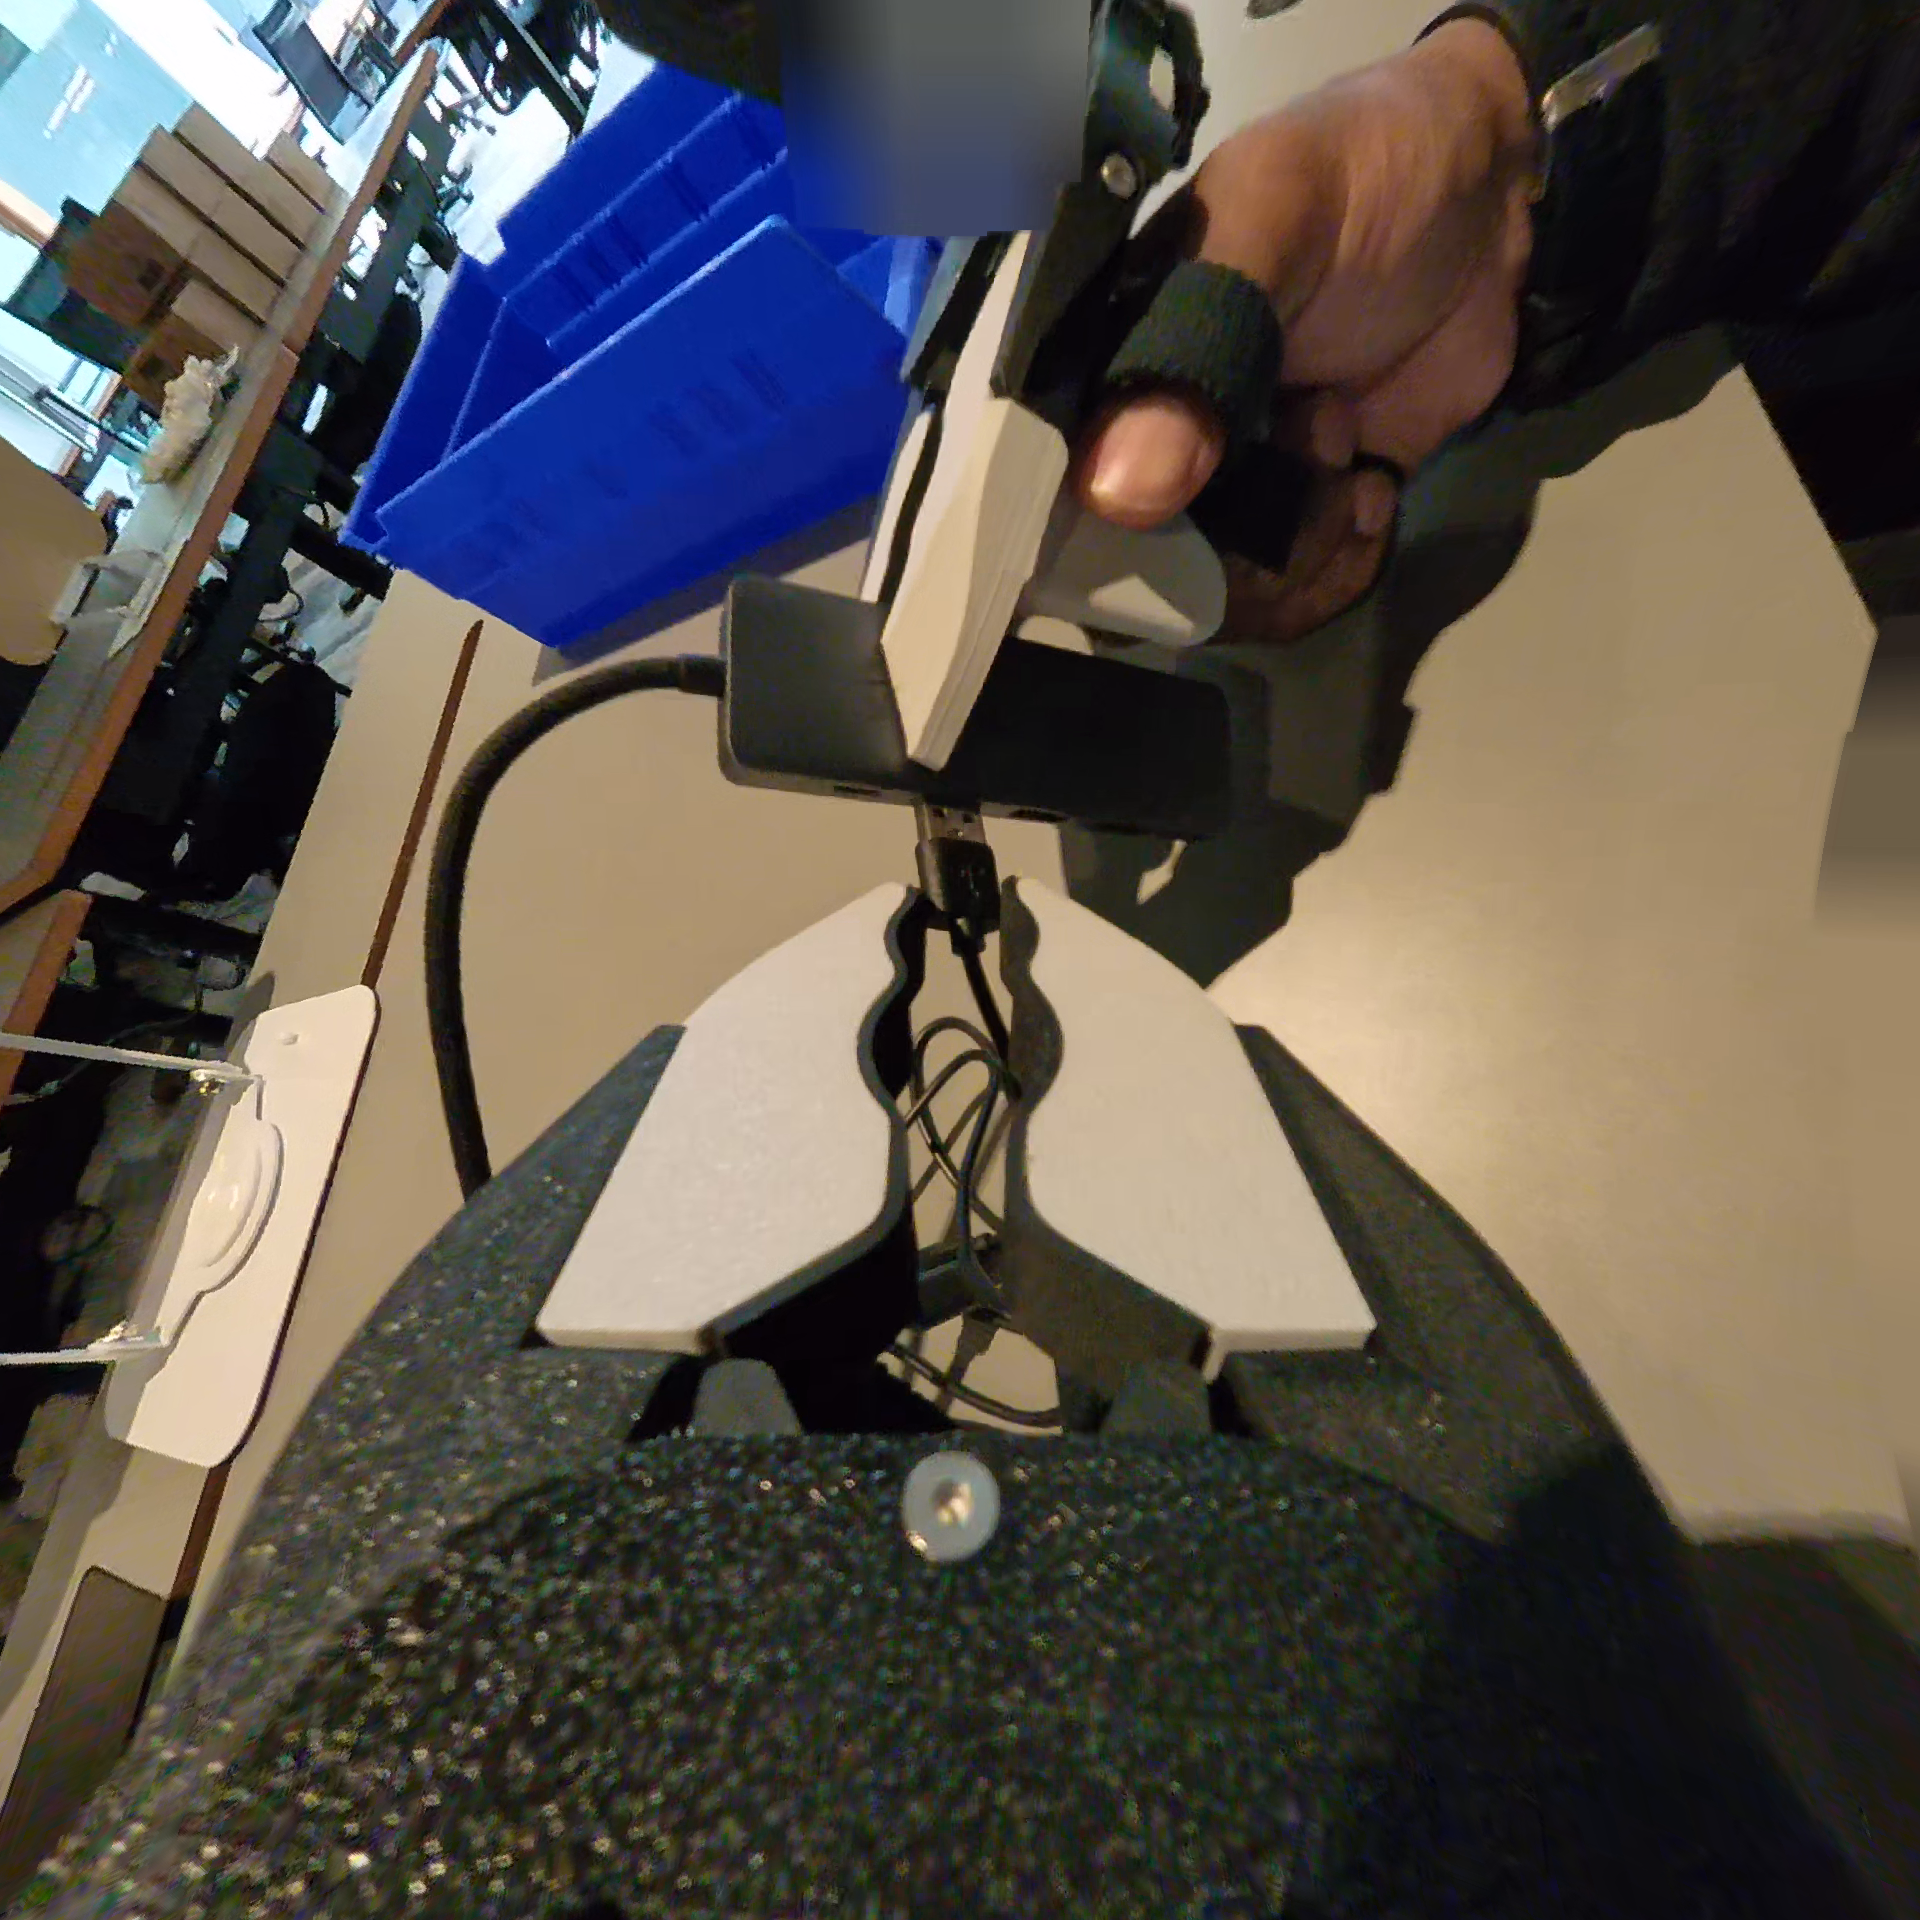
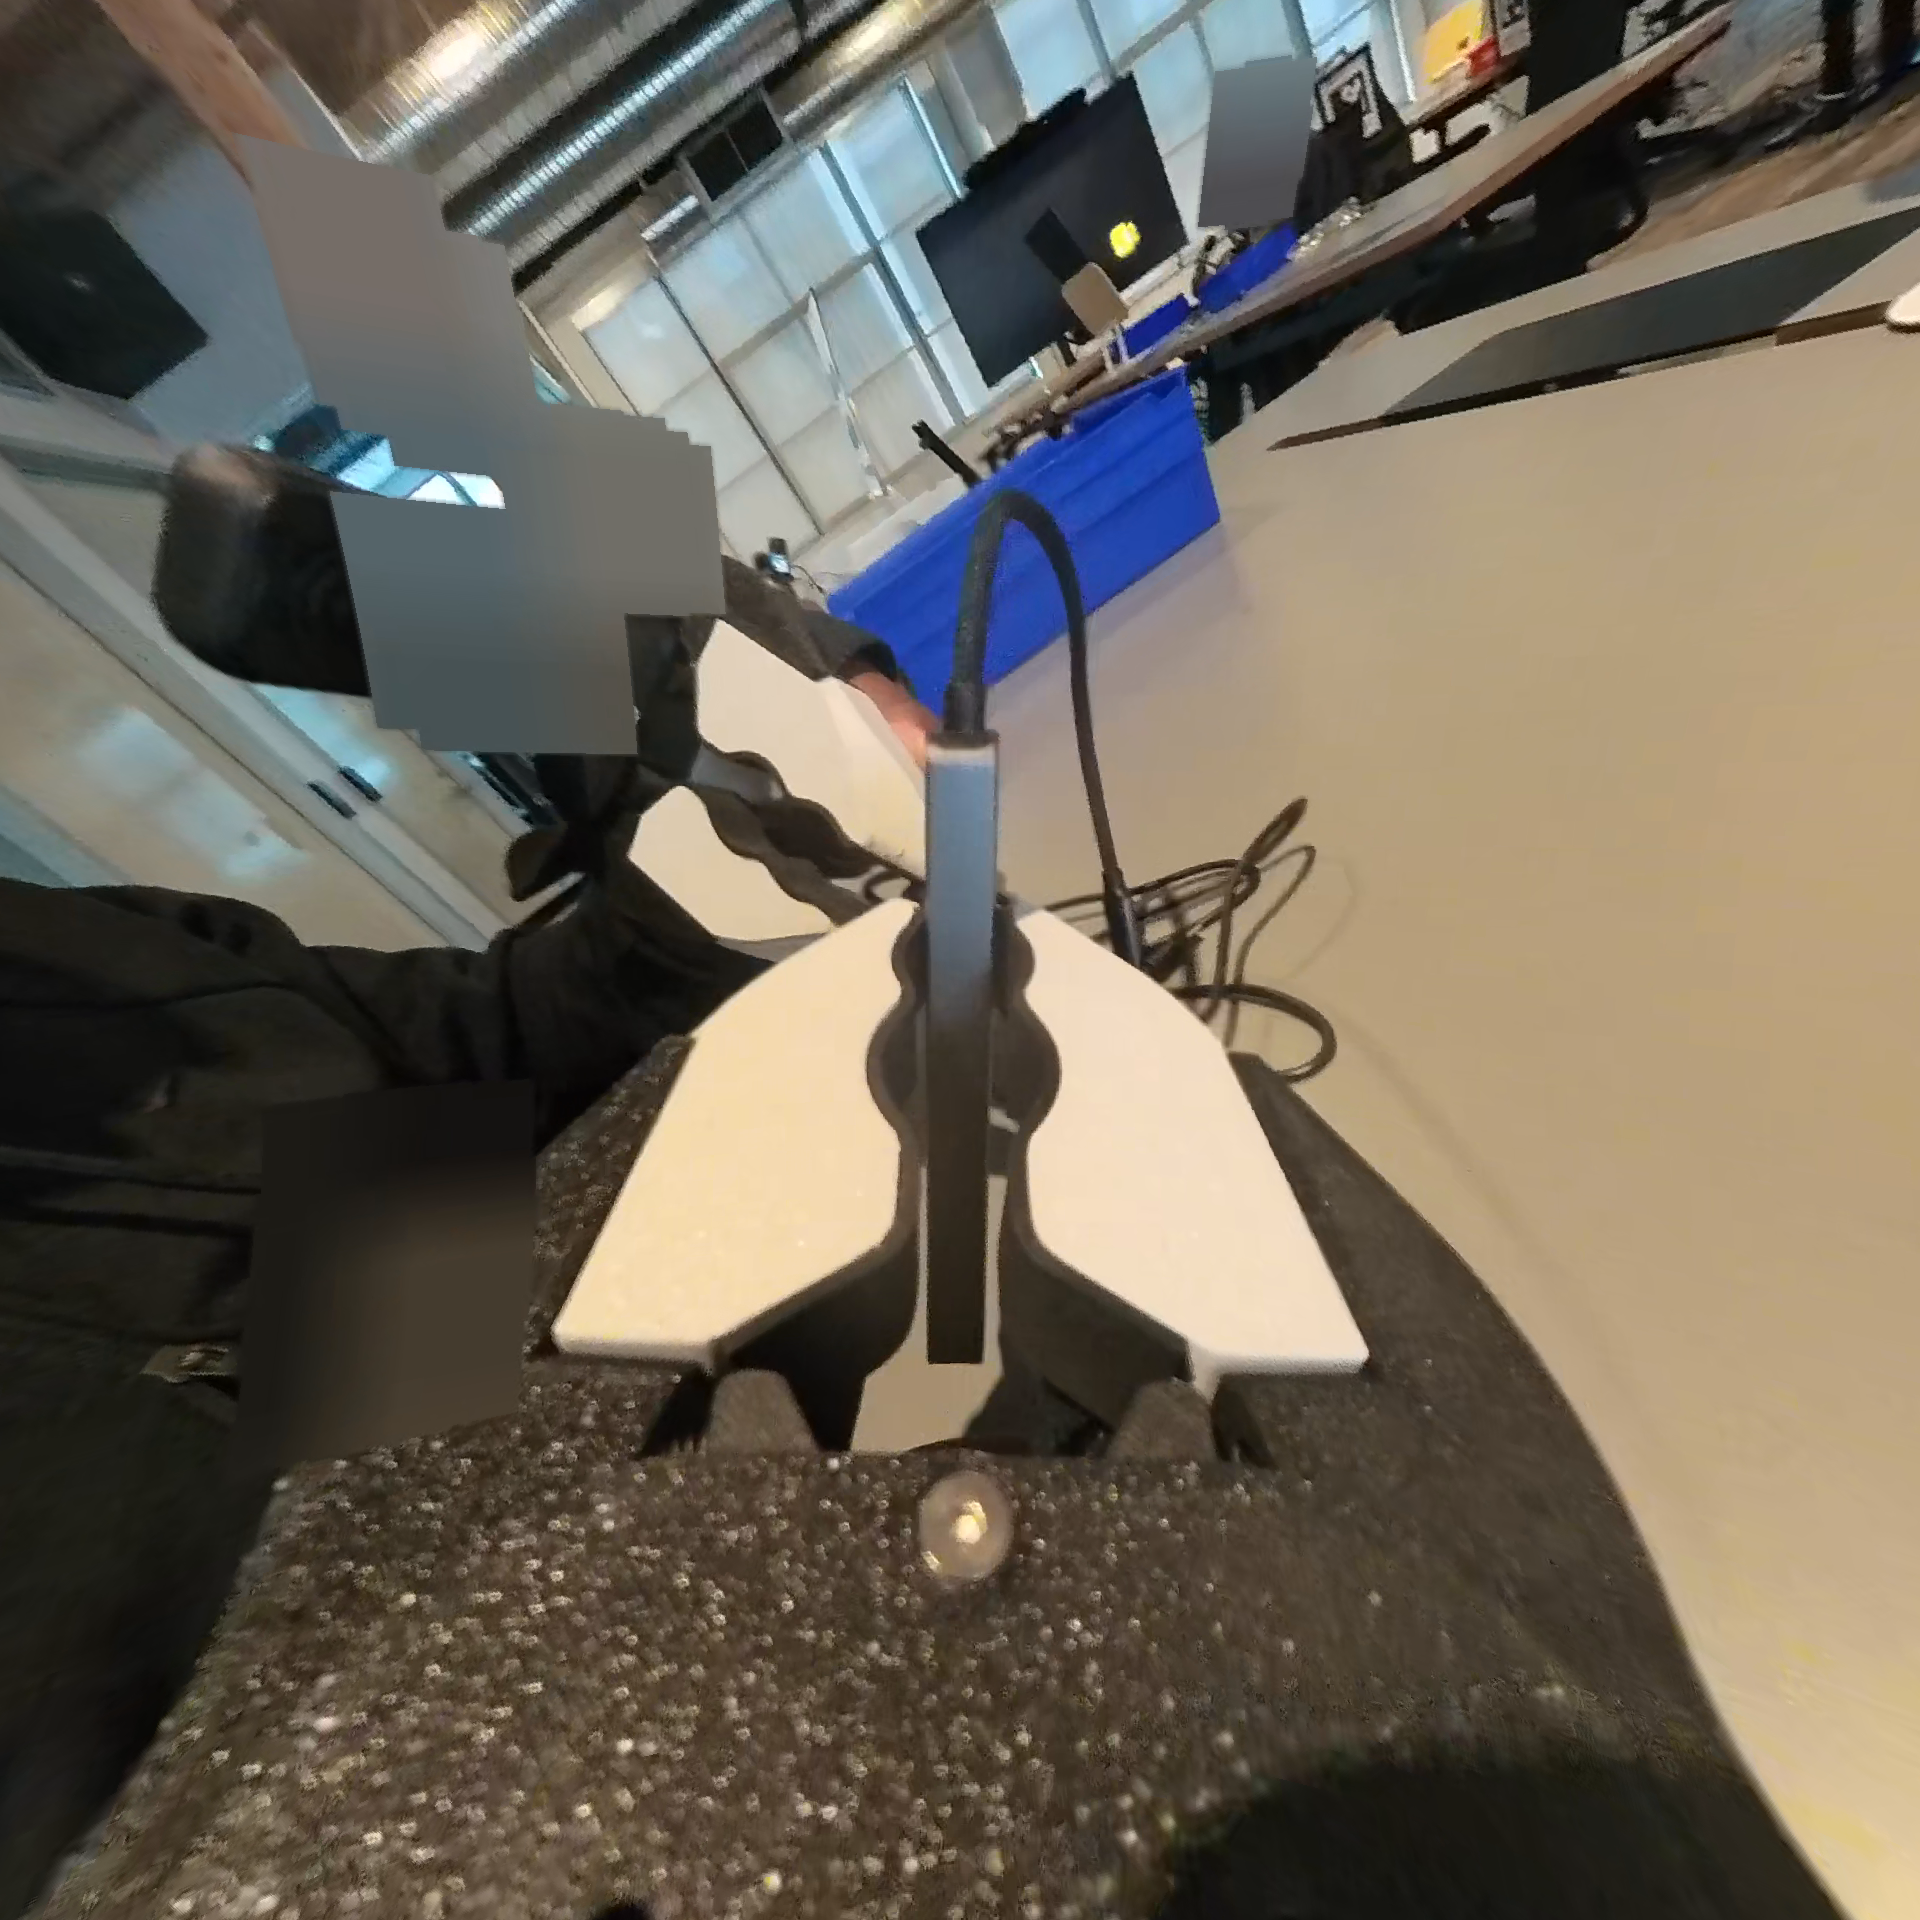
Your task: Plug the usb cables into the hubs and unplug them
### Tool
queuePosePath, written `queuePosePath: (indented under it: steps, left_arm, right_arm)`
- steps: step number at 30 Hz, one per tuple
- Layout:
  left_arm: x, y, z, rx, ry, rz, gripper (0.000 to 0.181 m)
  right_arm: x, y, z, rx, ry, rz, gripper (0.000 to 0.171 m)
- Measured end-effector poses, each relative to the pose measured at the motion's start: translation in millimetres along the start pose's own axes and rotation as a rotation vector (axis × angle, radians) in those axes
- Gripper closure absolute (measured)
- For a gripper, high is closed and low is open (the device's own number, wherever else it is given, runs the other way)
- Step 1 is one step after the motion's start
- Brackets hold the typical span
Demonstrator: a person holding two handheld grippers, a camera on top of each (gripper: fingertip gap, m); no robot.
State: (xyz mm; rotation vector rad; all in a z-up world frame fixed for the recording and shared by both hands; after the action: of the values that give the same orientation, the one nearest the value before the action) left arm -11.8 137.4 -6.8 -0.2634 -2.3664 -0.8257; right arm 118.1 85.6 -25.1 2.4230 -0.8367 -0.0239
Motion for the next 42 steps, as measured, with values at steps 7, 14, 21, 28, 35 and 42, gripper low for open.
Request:
queuePosePath:
  steps: [7,14,21,28,35,42]
  left_arm:
    - [1.7,-0.9,-0.6,-0.018,-0.022,-0.013,0.168]
    - [1.9,-0.3,-1.0,-0.013,-0.027,-0.018,0.168]
    - [0.0,1.7,-1.0,0.022,-0.023,-0.027,0.168]
    - [0.3,1.7,-0.7,0.025,-0.021,-0.019,0.168]
    - [2.0,-1.2,1.3,-0.01,-0.03,0.022,0.168]
    - [5.6,-1.3,0.5,-0.025,-0.065,0.036,0.168]
  right_arm:
    - [1.2,4.1,-1.2,-0.021,-0.024,-0.089,0.159]
    - [1.5,3.9,-1.7,-0.015,-0.033,-0.073,0.159]
    - [2.3,4.0,-2.8,0.008,-0.037,-0.037,0.159]
    - [1.1,2.6,-1.6,0.026,-0.012,0.01,0.159]
    - [0.2,5.0,0.0,0.004,0.01,-0.063,0.16]
    - [0.1,6.1,-0.3,-0.021,0.004,-0.111,0.159]
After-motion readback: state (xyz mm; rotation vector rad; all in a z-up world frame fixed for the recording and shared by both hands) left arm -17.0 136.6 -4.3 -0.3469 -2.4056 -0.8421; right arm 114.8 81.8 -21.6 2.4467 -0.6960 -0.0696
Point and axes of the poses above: each gripper's, where its closed fingertips meet, x back along the fingers, z out of its underside, y = z × x across the jaws, the point moved 7 cm from there along x, back along the fingers, and after that the axes turned 10 degrees about y, right-handed, at the moved point
